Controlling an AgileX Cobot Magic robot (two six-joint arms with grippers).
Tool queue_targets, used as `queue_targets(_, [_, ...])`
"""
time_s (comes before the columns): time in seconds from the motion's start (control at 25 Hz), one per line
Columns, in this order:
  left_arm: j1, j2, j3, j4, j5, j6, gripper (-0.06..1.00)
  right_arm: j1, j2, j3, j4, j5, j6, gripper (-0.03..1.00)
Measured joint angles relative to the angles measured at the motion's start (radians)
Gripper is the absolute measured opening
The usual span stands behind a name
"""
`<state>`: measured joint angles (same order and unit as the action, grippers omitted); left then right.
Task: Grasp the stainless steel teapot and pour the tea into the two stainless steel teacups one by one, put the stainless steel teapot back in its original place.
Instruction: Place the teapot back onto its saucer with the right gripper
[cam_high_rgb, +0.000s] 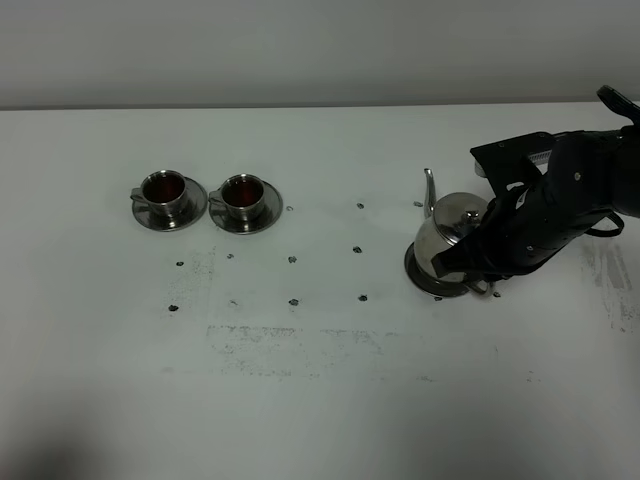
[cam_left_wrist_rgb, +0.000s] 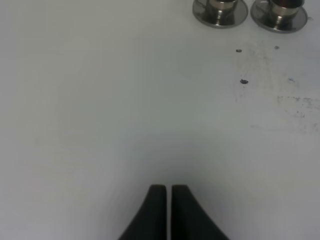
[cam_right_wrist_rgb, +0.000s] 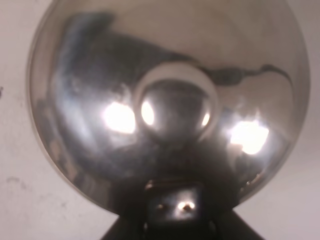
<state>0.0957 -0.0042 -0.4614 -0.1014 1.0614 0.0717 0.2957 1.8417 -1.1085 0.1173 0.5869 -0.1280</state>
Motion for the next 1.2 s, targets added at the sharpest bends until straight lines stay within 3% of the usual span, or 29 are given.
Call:
queue_targets(0.64, [0.000, 0.000, 0.000, 0.000, 0.000, 0.000, 0.06, 0.005, 0.032, -0.017, 0.001, 0.001, 0.001, 0.18])
queue_targets(0.72, [0.000, 0.000, 0.000, 0.000, 0.000, 0.000, 0.06, 0.005, 0.032, -0.021, -0.002, 0.002, 0.001, 0.23])
queue_targets(0.96, [0.000, 0.000, 0.000, 0.000, 0.000, 0.000, 0.06, 0.005, 0.030, -0.023, -0.008, 0.000, 0.001, 0.58])
queue_targets(1.08, [0.000, 0.000, 0.000, 0.000, 0.000, 0.000, 0.06, 0.005, 0.019, -0.023, -0.012, 0.006, 0.000, 0.67])
queue_targets(1.2, [0.000, 0.000, 0.000, 0.000, 0.000, 0.000, 0.06, 0.005, -0.010, -0.023, -0.034, 0.028, 0.000, 0.69])
